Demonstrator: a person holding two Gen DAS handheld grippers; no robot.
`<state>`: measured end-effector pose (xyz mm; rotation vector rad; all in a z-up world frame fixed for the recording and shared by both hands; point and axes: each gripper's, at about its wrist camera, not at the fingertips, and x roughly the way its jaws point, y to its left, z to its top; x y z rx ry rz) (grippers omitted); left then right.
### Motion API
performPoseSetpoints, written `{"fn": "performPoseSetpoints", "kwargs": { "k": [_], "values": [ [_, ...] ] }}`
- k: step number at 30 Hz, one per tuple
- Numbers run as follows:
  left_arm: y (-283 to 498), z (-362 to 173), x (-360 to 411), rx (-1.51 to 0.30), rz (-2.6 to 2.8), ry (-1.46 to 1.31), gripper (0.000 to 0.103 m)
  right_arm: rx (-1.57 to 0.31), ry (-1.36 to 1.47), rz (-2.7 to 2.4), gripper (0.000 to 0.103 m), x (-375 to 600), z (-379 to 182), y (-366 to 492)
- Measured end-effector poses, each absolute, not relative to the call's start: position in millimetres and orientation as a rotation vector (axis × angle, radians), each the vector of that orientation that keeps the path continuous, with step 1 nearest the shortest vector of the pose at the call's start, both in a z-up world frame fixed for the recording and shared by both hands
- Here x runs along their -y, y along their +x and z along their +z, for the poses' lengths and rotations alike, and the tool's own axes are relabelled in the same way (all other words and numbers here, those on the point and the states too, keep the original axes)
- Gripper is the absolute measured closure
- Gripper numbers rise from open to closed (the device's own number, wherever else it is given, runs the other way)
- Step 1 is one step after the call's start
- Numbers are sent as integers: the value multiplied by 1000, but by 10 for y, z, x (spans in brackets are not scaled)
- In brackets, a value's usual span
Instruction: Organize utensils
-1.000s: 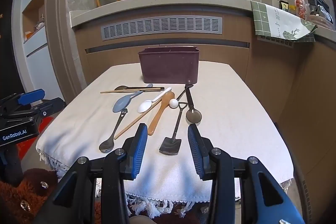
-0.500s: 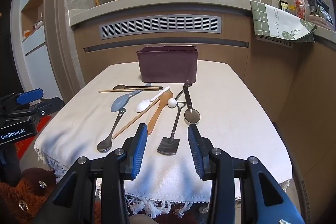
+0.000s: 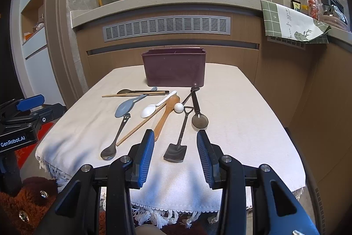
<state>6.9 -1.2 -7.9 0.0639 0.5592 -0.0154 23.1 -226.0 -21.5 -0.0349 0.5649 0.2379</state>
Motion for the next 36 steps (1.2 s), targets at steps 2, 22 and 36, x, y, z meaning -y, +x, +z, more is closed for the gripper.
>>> {"fn": "performPoseSetpoints", "kwargs": {
  "k": [2,22,36],
  "values": [
    [72,-81,11,-561,-17,63,27,-566,-35,236,65,2232,-217,225],
    [55,-102,-3,-564,-17,54,27,-568,-41,232,65,2228,-237,229],
    [63,-93,-13,-565,-18,52,27,-570,-41,232,65,2232,-237,232]
  ]
}}
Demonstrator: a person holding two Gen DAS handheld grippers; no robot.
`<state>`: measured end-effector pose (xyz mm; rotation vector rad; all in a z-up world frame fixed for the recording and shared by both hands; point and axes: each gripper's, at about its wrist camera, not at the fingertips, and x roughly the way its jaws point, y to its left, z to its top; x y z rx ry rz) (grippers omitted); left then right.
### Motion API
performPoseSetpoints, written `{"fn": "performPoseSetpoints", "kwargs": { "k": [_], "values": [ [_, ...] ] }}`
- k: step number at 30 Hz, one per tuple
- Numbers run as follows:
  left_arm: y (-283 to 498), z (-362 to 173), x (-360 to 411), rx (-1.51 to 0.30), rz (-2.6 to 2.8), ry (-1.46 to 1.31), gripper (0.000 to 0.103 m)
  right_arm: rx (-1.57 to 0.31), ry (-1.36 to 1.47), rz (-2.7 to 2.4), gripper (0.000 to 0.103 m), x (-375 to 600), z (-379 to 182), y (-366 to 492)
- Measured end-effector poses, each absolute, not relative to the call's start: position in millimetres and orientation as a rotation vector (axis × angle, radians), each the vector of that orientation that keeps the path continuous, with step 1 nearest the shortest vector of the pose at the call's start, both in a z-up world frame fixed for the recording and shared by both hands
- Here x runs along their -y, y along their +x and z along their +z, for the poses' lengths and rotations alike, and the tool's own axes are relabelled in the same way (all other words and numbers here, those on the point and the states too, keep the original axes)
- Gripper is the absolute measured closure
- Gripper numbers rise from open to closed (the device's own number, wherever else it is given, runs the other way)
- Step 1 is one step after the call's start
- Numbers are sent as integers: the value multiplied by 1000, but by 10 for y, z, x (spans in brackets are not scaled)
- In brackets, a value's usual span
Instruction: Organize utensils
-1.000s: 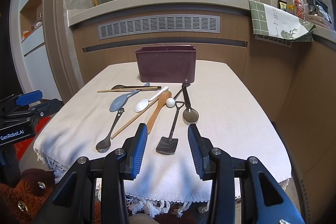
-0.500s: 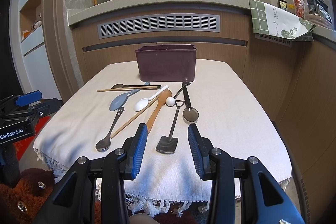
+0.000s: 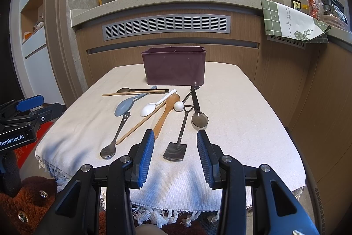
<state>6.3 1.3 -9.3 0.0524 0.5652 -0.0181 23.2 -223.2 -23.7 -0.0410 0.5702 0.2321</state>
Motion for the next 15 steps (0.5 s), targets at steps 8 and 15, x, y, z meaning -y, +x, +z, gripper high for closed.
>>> {"fn": "performPoseSetpoints", "kwargs": {
  "k": [8,15],
  "values": [
    [69,-93,-19,-568,-18,51,27,-570,-41,231,65,2228,-237,234],
    [120,-111,-49,-597,-31,37,27,-571,-42,230,65,2231,-234,241]
  ]
}}
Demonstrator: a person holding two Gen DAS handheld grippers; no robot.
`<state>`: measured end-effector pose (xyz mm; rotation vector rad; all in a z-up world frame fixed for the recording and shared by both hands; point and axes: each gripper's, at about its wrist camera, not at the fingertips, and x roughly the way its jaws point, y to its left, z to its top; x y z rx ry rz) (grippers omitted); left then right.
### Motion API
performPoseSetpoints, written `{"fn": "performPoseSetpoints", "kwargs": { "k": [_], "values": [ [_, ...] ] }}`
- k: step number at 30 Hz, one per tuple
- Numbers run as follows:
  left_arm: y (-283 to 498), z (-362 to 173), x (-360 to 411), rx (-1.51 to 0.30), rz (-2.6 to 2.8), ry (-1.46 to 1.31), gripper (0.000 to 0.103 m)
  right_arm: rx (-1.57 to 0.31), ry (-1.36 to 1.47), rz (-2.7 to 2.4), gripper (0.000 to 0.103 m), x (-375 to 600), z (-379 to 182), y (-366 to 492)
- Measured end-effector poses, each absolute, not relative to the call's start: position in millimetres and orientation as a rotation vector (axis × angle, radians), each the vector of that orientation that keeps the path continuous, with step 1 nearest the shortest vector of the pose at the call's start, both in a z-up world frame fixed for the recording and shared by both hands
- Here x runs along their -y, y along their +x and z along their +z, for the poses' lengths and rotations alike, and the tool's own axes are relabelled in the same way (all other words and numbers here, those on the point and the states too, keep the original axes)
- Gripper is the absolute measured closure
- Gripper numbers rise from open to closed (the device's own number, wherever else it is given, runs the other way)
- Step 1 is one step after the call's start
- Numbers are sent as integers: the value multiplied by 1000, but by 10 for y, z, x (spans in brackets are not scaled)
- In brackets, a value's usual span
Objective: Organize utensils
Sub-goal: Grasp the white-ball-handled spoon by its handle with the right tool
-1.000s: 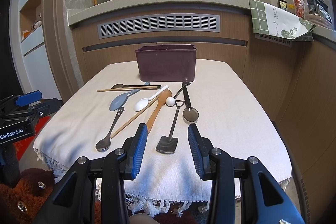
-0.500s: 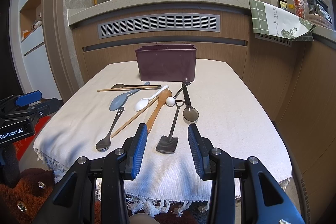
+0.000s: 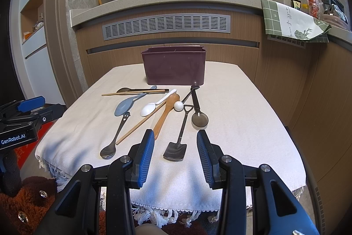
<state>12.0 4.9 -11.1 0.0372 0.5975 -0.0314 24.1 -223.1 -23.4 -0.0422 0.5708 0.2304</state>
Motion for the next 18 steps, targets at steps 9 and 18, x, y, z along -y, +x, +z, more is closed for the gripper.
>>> {"fn": "performPoseSetpoints", "kwargs": {
  "k": [9,18],
  "values": [
    [397,-29,17,-587,-61,66,27,-524,-112,167,65,2263,-184,375],
    [1056,-34,-104,-633,-115,-76,25,-572,-135,188,65,2322,-92,949]
  ]
}}
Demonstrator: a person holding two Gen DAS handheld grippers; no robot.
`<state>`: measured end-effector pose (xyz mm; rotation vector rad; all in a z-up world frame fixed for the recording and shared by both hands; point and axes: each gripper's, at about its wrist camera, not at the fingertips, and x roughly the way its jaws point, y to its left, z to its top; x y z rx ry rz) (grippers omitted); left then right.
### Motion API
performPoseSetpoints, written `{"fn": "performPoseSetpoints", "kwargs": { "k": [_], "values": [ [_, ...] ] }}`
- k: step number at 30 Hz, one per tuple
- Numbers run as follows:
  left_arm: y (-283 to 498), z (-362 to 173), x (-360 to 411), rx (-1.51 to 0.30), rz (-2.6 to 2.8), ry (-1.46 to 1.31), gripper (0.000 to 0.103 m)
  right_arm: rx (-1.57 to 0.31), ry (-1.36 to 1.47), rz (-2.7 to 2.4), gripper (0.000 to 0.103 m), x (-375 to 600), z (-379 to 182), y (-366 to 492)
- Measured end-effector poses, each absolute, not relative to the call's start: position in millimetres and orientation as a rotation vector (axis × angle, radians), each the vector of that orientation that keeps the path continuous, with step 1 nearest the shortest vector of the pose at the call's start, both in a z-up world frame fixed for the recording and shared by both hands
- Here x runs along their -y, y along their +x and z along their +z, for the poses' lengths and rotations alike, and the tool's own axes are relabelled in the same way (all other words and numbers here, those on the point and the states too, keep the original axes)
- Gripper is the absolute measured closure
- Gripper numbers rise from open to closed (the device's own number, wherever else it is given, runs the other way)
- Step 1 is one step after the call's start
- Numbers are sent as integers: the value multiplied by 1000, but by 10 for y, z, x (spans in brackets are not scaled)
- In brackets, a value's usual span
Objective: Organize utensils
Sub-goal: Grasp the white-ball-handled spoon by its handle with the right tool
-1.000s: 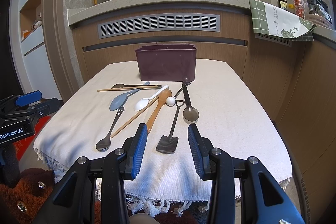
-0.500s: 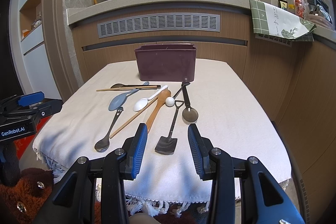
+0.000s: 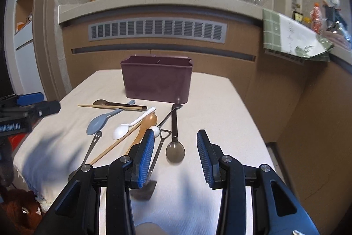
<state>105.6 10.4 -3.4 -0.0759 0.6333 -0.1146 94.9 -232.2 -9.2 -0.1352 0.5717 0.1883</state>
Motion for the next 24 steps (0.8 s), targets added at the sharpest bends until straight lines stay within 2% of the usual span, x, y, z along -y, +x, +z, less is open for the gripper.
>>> {"fn": "performPoseSetpoints", "kwargs": {
  "k": [10,16,21,24],
  "values": [
    [1666,-324,-179,-706,-101,-9,23,-801,-147,293,65,2309,-459,1719],
    [1836,-364,-129,-685,-83,-8,23,-825,-114,363,66,2095,-538,1962],
    [1936,-324,-145,-649,-57,-7,23,-883,-89,332,76,1964,-726,2133],
    [1961,-329,-182,-646,-58,-19,23,-920,-59,328,78,1948,-776,2211]
  ]
}}
